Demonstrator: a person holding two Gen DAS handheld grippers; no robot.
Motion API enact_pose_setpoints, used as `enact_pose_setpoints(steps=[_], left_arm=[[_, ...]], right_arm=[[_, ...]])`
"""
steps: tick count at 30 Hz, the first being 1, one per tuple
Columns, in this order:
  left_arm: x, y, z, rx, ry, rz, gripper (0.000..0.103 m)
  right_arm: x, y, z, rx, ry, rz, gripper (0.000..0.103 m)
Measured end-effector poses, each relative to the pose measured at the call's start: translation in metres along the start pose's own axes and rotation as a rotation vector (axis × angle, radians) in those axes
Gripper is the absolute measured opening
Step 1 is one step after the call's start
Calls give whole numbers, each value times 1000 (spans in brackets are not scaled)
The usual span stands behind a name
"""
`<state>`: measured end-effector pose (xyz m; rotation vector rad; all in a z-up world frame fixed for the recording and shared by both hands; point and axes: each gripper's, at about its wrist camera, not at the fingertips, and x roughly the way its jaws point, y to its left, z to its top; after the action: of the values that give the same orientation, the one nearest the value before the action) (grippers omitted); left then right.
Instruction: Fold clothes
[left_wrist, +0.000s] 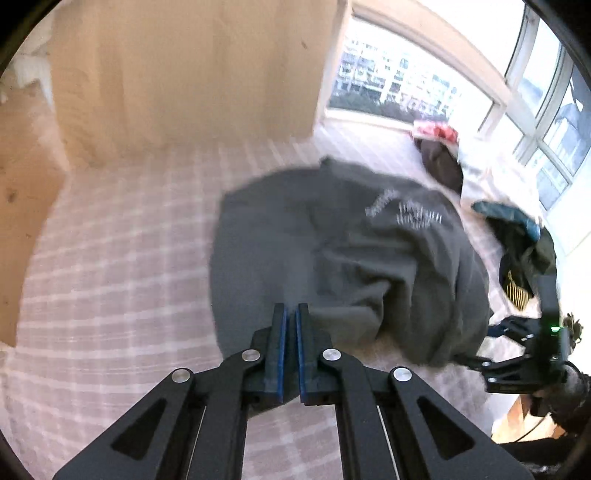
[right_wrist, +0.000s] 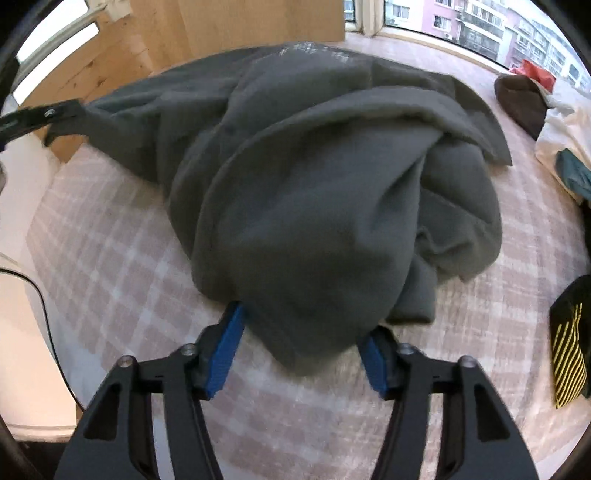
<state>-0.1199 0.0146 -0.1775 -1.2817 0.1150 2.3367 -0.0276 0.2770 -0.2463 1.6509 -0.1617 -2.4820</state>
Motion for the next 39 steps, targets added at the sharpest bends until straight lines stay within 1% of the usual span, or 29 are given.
enact_pose_setpoints(steps=[1, 4, 7, 8, 9, 10, 11, 12, 13, 14, 16, 17, 19, 21, 22, 24, 26, 28, 29, 30, 31, 33, 34, 35, 36, 37, 39], left_arm=[[-10, 3, 1, 1, -13, 6, 4], [-41, 10, 5, 5, -53, 25, 3], [-72, 18, 9, 8, -93, 44, 0], [-82, 21, 10, 9, -106, 50, 0], [-89, 22, 9, 13, -112, 58, 0], [-92, 22, 5, 20, -108, 67, 0], [-94, 21, 1, 27, -105, 77, 0], [-94, 21, -4, 30, -97, 78, 0], [-89, 22, -8, 27, -82, 72, 0], [-81, 21, -13, 23, -60, 70, 0], [-59, 16, -25, 17, -10, 50, 0], [-47, 13, -31, 14, 15, 38, 0], [-24, 5, -43, 12, 63, 19, 0], [0, -7, -55, 21, 106, 0, 0], [11, -12, -60, 20, 126, -17, 0], [33, -21, -67, 0, 161, -60, 0], [48, -31, -72, 2, 181, -72, 0], [60, -39, -78, 11, 195, -69, 0], [64, -42, -80, 10, 200, -75, 3], [67, -45, -81, 9, 204, -79, 9], [70, -48, -83, 11, 207, -77, 15], [76, -53, -85, 20, 212, -67, 15], [80, -56, -87, 28, 219, -59, 15], [83, -58, -88, 36, 226, -51, 12], [85, -61, -89, 47, 227, -40, 2], [85, -63, -90, 57, 225, -31, 0], [84, -62, -91, 53, 227, -37, 0]], right_arm=[[-10, -9, 3, 42, -7, 46, 6], [-42, -36, 12, 164, -31, 176, 6], [-106, -57, 22, 165, -147, 132, 6], [-122, -64, 23, 176, -168, 96, 6], [-134, -74, 24, 195, -179, 29, 6], [-137, -81, 25, 211, -163, -45, 21], [-132, -91, 23, 220, -100, -154, 51], [-127, -100, 21, 228, -38, -254, 60], [-121, -111, 14, 230, 1, -298, 60], [-118, -115, 7, 245, -6, -300, 60], [-113, -120, -6, 268, -14, -250, 60], [-109, -115, -8, 265, -20, -239, 60], [-109, -105, -12, 236, -59, -228, 60], [-99, -79, -9, 163, -70, -167, 60], [-89, -66, -8, 114, -53, -144, 60], [-72, -50, -5, 35, -31, -189, 60], [-53, -46, -1, -13, -20, -273, 60], [-42, -52, 1, -6, -10, -266, 60], [-37, -57, 2, 4, -3, -255, 60], [-33, -61, 3, 15, 3, -240, 60], [-30, -66, 3, 25, 8, -207, 60], [-26, -75, 4, 45, 18, -141, 57], [-23, -80, 4, 55, 23, -107, 41], [-22, -84, 4, 66, 27, -73, 15], [-29, -91, 5, 84, 30, -32, 11], [-36, -97, 7, 102, 32, 9, 11], [-50, -110, 9, 137, 35, 88, 11]])
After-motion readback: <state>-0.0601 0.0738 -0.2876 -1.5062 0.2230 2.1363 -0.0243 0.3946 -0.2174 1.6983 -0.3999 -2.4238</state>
